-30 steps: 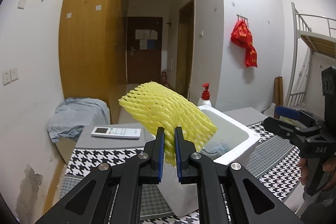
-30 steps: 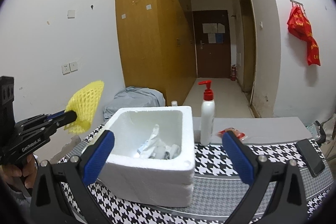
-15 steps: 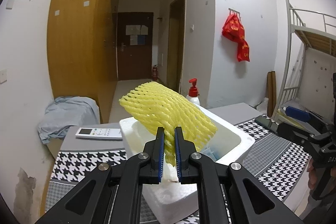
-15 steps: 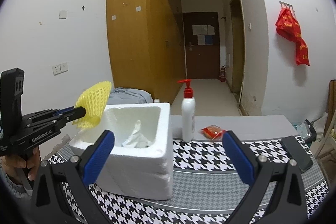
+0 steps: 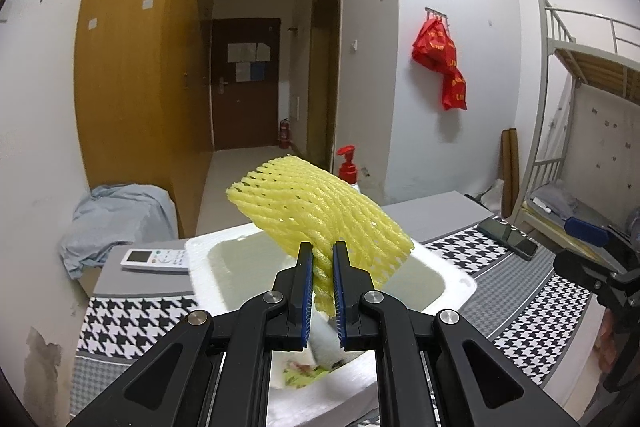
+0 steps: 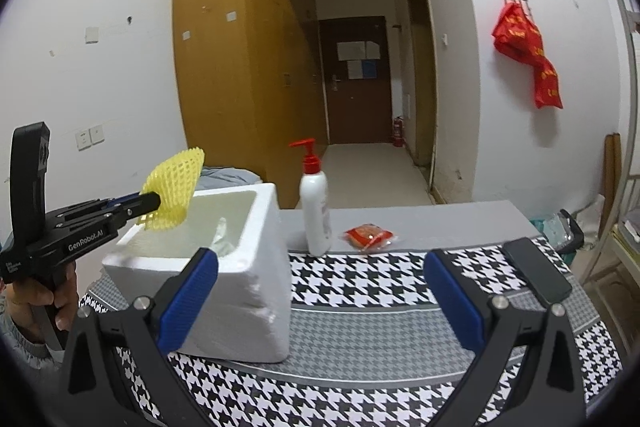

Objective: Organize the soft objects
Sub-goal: 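Open right gripper to release the stick and withdraw it from the box, then lower the yellow mesh sleeve into the foam box and open left gripper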

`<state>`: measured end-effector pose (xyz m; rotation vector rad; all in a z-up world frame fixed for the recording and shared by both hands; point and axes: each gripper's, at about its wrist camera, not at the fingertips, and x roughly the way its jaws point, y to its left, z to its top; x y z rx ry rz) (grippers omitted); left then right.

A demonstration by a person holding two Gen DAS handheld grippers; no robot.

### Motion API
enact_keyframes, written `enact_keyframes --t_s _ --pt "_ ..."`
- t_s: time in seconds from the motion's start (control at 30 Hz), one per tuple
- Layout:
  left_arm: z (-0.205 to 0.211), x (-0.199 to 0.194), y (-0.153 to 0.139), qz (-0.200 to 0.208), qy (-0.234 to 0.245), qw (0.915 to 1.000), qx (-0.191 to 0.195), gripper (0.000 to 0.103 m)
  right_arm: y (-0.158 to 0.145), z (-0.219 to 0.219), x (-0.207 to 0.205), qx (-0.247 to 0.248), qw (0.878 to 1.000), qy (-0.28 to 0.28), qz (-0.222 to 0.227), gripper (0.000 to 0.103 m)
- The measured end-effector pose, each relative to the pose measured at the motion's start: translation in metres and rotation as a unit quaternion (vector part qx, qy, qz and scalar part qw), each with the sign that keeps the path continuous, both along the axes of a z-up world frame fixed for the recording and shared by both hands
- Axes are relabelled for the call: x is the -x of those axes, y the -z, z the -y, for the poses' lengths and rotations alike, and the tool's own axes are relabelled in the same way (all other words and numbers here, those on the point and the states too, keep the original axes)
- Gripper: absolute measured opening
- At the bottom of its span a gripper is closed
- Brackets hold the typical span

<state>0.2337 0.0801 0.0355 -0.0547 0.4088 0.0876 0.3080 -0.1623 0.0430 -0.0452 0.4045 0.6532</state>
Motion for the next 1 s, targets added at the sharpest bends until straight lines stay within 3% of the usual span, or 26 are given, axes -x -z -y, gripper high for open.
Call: enact_keyframes --t_s 0.33,1.0 --pt "0.014 -0.015 -0.001 -0.004 0.004 1.0 0.005 0.01 0.004 0.025 -0.002 -0.004 1.0 0.021 -0.004 0.103" --pt "0.013 -0.032 0.008 -0.019 -0.049 0.9986 0.008 0.01 0.013 0.029 0.002 0.016 1.0 0.02 -0.005 0.103"
